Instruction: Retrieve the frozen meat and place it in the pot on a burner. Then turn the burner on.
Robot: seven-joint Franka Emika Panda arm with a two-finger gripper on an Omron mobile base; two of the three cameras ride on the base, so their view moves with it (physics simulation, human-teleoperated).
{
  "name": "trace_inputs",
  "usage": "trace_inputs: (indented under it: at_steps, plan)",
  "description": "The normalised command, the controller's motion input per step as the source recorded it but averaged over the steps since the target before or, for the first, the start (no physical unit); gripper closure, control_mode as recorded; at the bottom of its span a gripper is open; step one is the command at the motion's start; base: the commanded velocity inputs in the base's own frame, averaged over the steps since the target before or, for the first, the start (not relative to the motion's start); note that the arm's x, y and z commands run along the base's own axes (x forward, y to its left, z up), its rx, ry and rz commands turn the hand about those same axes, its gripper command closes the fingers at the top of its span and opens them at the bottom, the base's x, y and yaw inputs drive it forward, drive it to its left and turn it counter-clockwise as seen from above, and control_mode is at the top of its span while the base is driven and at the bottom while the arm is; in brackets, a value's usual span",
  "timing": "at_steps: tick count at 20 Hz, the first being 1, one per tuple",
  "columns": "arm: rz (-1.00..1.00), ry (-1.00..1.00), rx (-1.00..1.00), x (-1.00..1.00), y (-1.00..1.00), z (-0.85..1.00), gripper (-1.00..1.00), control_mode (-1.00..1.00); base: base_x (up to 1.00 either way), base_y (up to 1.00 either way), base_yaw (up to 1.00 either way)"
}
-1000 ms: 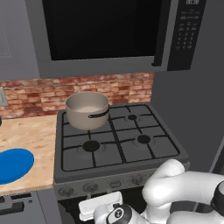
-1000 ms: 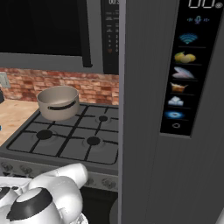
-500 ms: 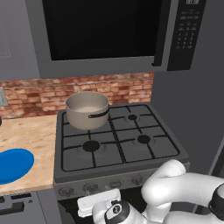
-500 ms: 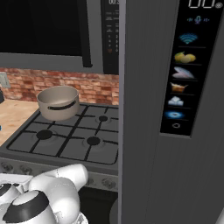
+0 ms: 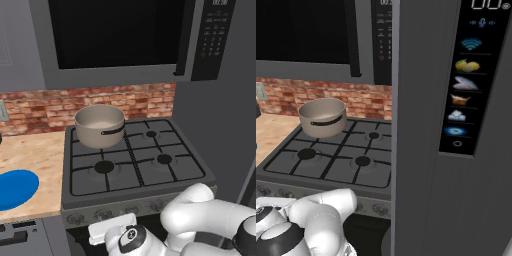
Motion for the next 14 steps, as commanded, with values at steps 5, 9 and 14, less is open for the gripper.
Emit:
trace_inputs:
  at_steps: [5,9,14]
  plan:
    - [0.0,0.0,0.02,0.13,0.0,-0.11,-1.0,-1.0,0.0,0.0,0.0]
    - [0.0,-0.01,0.01,0.08,0.0,-0.14,-1.0,-1.0,0.0,0.0,0.0]
    - [0.0,-0.02,0.01,0.06,0.0,-0.17,-1.0,-1.0,0.0,0.0,0.0]
